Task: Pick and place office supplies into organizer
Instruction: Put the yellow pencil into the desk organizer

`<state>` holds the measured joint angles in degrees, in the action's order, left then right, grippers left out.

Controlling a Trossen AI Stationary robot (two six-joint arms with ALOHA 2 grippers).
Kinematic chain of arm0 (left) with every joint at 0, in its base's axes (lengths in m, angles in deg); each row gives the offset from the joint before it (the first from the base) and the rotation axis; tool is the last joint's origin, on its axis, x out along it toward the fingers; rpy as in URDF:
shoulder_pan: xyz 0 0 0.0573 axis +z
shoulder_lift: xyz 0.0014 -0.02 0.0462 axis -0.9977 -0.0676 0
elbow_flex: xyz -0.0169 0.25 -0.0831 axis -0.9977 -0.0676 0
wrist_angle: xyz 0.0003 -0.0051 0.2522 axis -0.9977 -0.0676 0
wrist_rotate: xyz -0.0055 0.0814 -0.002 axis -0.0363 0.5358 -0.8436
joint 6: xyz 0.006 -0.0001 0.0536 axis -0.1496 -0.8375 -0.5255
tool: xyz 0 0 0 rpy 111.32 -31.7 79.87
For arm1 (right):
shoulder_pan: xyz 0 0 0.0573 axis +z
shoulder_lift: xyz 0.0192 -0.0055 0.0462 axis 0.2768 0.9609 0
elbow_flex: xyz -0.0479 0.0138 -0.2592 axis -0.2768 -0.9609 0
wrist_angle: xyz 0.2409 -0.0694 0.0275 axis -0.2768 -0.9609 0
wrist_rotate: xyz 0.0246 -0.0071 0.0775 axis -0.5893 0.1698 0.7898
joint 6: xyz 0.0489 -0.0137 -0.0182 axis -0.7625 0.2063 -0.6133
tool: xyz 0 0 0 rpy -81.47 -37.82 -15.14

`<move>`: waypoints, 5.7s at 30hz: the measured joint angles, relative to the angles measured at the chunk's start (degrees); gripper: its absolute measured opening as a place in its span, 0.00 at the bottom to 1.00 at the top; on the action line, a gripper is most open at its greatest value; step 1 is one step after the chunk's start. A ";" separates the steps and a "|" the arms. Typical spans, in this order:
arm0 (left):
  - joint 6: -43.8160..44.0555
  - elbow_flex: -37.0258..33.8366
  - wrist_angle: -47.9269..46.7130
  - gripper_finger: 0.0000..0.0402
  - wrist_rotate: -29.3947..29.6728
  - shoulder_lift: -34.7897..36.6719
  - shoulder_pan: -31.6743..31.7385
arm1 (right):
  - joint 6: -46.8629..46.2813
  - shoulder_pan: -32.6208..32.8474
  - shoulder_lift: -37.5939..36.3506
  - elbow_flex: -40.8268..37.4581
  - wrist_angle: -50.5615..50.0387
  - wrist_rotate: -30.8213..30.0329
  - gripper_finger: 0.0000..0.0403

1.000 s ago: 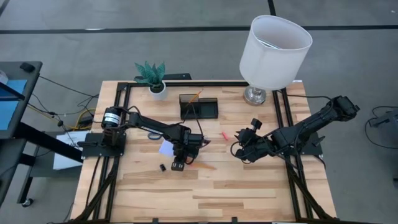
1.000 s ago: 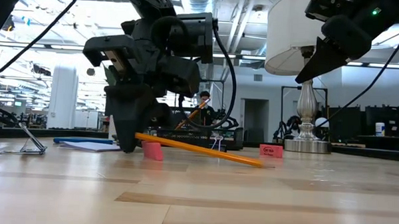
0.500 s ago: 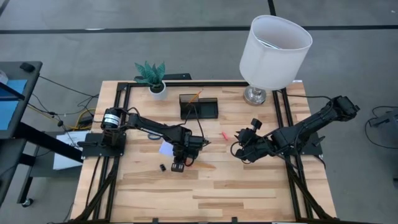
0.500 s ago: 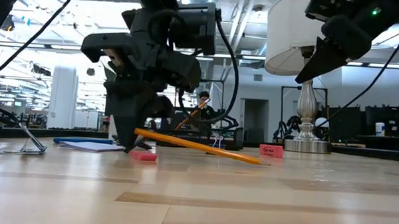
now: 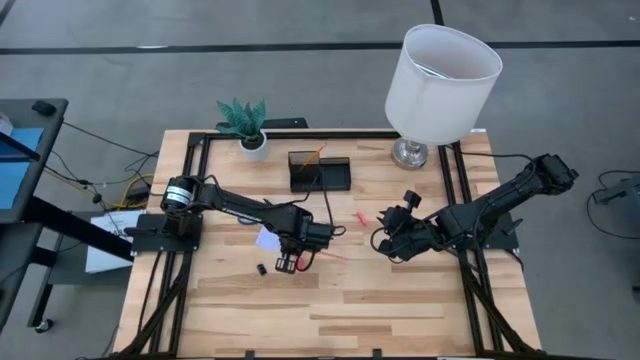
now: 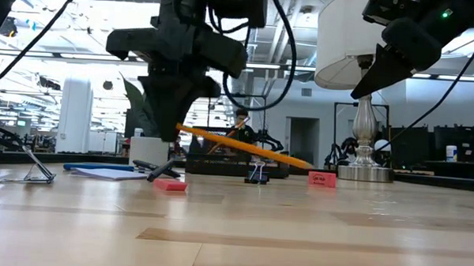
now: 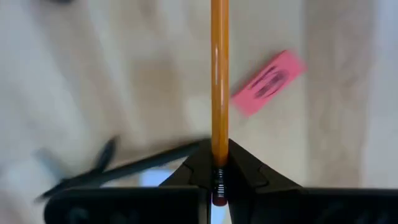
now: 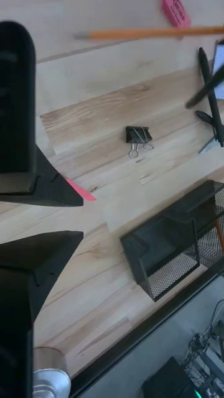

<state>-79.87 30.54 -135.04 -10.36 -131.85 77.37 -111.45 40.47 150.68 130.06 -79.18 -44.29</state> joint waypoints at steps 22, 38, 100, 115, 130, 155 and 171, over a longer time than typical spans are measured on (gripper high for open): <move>1.98 18.00 -27.47 0.02 38.39 0.44 8.79 | 0.02 0.11 0.02 0.01 -0.10 0.00 0.17; -7.28 17.56 -27.42 0.02 39.29 0.42 20.69 | -1.14 2.64 0.02 0.00 -0.47 0.00 0.17; -25.25 10.22 -27.42 0.02 41.03 7.56 27.78 | -15.52 4.80 7.54 -0.02 -5.03 0.57 0.17; -30.08 10.40 -24.97 0.02 44.22 5.85 26.68 | -14.88 4.81 7.52 -0.03 -4.94 0.56 0.17; -30.03 10.31 -25.37 0.02 45.13 0.00 26.73 | -14.49 4.81 7.50 -0.01 -4.94 0.57 0.17; -30.63 10.31 -21.87 0.08 48.45 -0.02 25.27 | -14.49 4.81 7.50 -0.01 -4.94 0.86 0.17; -31.04 10.31 -20.78 0.22 48.58 -0.02 25.31 | -14.51 4.81 7.50 -0.01 -4.92 1.51 0.17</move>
<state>-110.91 40.84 -155.82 38.22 -131.87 102.68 -125.96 45.28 158.18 130.05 -84.10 -42.77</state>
